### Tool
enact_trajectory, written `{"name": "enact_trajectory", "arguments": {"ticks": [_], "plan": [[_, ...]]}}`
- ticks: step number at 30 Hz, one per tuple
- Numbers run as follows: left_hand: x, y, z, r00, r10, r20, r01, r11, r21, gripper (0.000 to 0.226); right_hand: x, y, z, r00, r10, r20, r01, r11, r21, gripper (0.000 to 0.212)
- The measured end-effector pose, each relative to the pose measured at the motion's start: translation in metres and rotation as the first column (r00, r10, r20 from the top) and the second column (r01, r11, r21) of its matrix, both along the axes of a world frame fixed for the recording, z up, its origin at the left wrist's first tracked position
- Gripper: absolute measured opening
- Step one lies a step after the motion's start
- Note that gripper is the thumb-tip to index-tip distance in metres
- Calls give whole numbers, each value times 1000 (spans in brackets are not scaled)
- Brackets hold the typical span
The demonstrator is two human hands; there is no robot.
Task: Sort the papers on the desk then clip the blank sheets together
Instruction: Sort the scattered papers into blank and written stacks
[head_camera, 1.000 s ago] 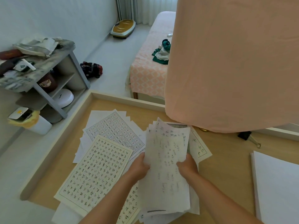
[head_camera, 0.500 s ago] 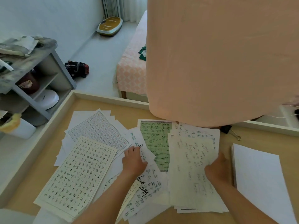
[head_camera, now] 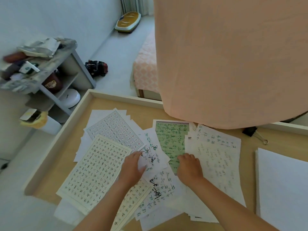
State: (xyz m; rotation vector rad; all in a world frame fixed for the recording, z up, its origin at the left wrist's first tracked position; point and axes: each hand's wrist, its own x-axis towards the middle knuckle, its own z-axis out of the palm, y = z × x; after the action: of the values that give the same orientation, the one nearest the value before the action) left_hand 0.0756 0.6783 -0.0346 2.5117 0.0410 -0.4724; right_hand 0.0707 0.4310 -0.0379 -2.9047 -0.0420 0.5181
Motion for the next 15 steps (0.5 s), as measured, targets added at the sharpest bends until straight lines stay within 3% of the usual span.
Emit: {"name": "enact_trajectory", "arguments": {"ticks": [3,5,7,9,11,15], "plan": [[-6,51,9,968,231,95,-234,972,20,54,12,34,7,999,-32,27,26,976,218,37],[-10,91,10,947,304,99,-317,934,167,58,17,65,13,991,-78,-109,118,897,426,32],[-15,131,8,931,363,27,-351,874,336,75,20,101,17,941,-122,-315,287,779,557,27],[-22,165,3,900,430,-78,-357,826,437,101,19,135,18,827,-202,-525,522,620,585,28],[-28,189,-1,859,485,-167,-383,823,420,119,17,165,19,681,-264,-682,710,463,530,36],[-34,208,-8,842,513,-165,-426,822,378,115,16,207,17,487,-311,-816,871,242,428,47]]}}
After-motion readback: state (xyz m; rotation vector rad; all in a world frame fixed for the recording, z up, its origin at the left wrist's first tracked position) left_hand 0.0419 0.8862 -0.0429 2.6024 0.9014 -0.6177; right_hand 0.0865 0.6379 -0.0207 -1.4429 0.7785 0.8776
